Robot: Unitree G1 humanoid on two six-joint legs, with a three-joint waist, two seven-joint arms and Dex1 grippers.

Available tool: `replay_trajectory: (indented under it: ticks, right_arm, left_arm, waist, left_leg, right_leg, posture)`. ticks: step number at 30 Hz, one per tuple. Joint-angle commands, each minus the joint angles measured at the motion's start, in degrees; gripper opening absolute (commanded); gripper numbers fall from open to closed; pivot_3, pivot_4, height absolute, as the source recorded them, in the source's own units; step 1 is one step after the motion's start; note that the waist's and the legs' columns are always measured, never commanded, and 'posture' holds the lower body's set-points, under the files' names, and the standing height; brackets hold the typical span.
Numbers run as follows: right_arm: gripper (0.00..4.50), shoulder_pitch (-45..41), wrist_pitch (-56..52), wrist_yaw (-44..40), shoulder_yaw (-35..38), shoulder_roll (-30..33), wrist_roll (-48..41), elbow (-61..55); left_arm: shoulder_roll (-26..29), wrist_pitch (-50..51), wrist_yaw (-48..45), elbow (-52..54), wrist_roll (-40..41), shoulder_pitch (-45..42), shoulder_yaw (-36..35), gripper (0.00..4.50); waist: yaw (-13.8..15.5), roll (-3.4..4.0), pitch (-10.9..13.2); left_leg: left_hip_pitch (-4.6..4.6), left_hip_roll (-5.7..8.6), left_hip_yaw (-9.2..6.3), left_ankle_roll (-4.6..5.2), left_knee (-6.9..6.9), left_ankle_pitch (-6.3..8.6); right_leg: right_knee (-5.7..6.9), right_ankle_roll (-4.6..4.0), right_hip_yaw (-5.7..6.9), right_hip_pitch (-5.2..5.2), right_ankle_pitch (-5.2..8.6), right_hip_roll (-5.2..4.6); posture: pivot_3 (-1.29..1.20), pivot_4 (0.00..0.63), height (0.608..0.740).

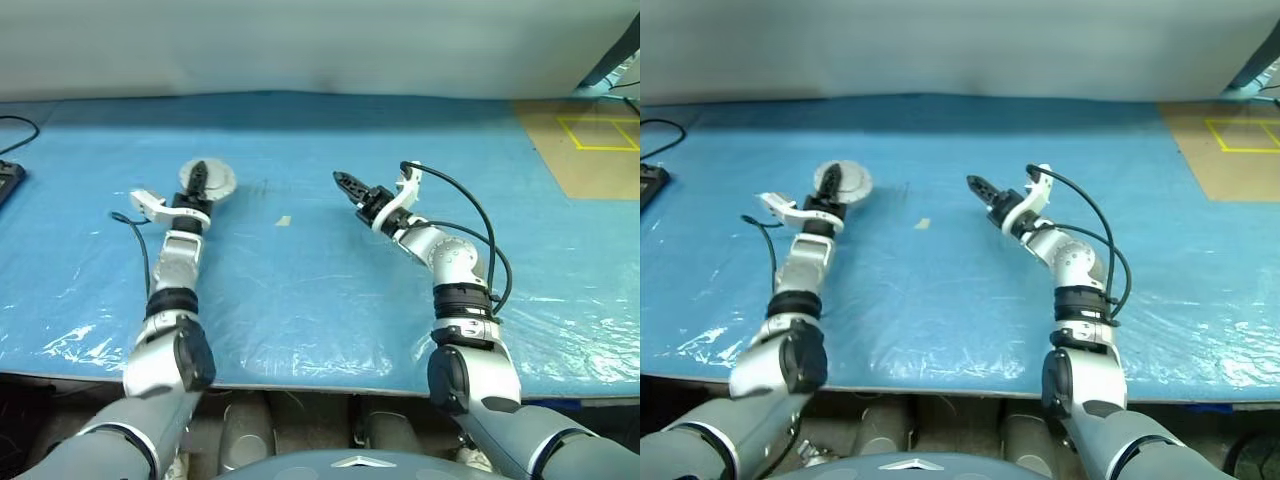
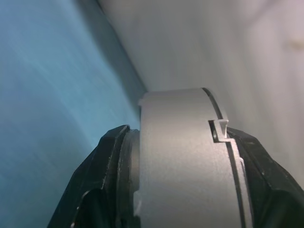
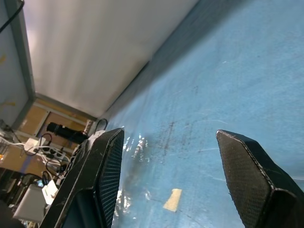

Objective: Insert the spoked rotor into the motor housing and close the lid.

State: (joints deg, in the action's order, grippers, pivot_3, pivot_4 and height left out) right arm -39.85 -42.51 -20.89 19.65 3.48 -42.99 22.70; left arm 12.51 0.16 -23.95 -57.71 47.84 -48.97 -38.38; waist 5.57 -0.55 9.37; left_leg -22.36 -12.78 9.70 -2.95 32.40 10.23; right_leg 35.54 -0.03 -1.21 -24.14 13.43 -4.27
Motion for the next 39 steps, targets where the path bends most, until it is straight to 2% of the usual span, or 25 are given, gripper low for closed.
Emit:
replay_trajectory:
  ticks: [1, 8, 14, 17, 23, 25, 30, 34, 37, 39]
  right_arm:
    - [3.26, 0.19, 0.98, 0.74, 0.66, -0.43, -0.89, -3.4]
    - [3.26, 1.58, 1.37, 1.99, 0.98, -0.47, -0.68, -5.03]
    - [3.29, 1.52, 1.98, 2.56, 1.14, -0.2, -0.44, -4.24]
    - [3.29, 1.02, 1.93, 2.78, 1.19, -0.16, -0.34, -3.41]
    - [3.29, 0.18, -0.9, 1.55, 1.88, 1.24, -2.25, -3.01]
    - [3.29, 0.61, 0.83, -0.22, 0.83, 2.27, -0.93, -4.4]
    - [3.29, 5.15, 18.57, -10.78, -5.68, 5.99, 9.42, -7.82]
    - [3.29, 8.65, 28.94, -20.42, -9.34, 11.62, 15.02, -8.01]
    - [3.29, 10.15, 31.37, -25.93, -10.85, 16.37, 17.0, -7.06]
    - [3.29, 11.39, 33.32, -28.56, -11.69, 19.36, 18.81, -7.09]
  left_arm:
    - [1.26, -4.67, 3.77, -4.88, -2.4, -5.02, -0.58, 2.65]
    - [3.59, -3.86, 7.03, -10.99, -4.94, -8.07, -1.08, 2.65]
    - [5.63, -6.74, 9.58, -11.29, -9.07, -6.87, 0.59, 4.48]
    - [6.95, -9.26, 11.03, -10.41, -12.57, -5.42, 2.35, 4.48]
    - [9.85, -13.05, 8.07, -5.64, -16.62, -0.73, 4.53, 4.48]
    - [10.38, -13.64, 5.56, -3.59, -17.17, 0.48, 5.28, 4.48]
    - [8.68, -11.2, -10.39, 8.2, -16.3, 4.48, 10.33, 4.48]
    - [6.93, -1.65, -23.32, 22.36, -15.78, 10.02, 19.62, 4.48]
    - [7.38, 5.8, -31.3, 30.73, -15.39, 13.66, 26.24, 4.48]
    - [8.52, 7.49, -36.66, 33.09, -18.17, 15.79, 31.64, 4.48]
  waist:
    - [0.09, 0.0, 0.0]
    - [0.35, -0.01, 0.01]
    - [0.1, -0.01, 0.01]
    - [0.11, -0.01, 0.01]
    - [0.05, -0.01, 0.01]
    - [0.13, -0.01, 0.01]
    - [0.72, -0.01, 0.01]
    - [1.07, -0.01, 0.01]
    - [0.63, -0.01, 0.01]
    - [0.31, -0.01, 0.01]
  left_leg:
    - [-0.07, 0.02, -0.06, 0.0, 0.01, 0.0]
    - [-0.77, 0.01, -0.87, 0.0, 0.46, -0.01]
    - [-0.77, -0.01, -1.01, -0.01, 0.62, -0.01]
    - [-0.78, -0.01, -1.07, -0.01, 0.65, -0.01]
    - [-0.8, -0.01, -1.1, -0.01, 0.64, -0.01]
    - [-0.79, -0.01, -1.1, -0.01, 0.65, -0.01]
    - [-0.81, 0.0, -1.12, -0.01, 0.71, -0.01]
    - [-0.79, 0.04, -1.11, 0.0, 0.72, -0.01]
    - [-0.76, 0.03, -1.08, 0.01, 0.73, -0.01]
    - [-0.73, -0.01, -1.09, 0.02, 0.74, -0.02]
  right_leg:
    - [-0.02, 0.0, 0.07, 0.0, 0.0, 0.0]
    - [0.04, 0.0, 1.09, -0.01, 0.0, -0.03]
    - [0.19, -0.01, 1.15, 0.01, -0.01, -0.12]
    - [0.19, -0.01, 1.15, 0.05, -0.01, -0.12]
    - [0.15, -0.01, 1.22, 0.06, -0.01, -0.11]
    - [0.16, -0.01, 1.22, 0.07, -0.01, -0.12]
    - [0.17, -0.01, 1.24, 0.16, 0.0, -0.24]
    - [0.15, -0.03, 1.22, 0.25, 0.01, -0.34]
    - [0.17, -0.04, 1.14, 0.24, 0.01, -0.31]
    - [0.2, -0.05, 1.13, 0.24, 0.01, -0.26]
  posture:
    - [0.0, 0.15, 0.74]
    - [0.0, 0.15, 0.74]
    - [0.0, 0.15, 0.74]
    - [0.0, 0.15, 0.74]
    - [0.0, 0.15, 0.74]
    - [0.0, 0.15, 0.74]
    - [0.0, 0.15, 0.74]
    - [0.0, 0.15, 0.74]
    - [0.0, 0.15, 0.74]
    - [0.0, 0.15, 0.74]
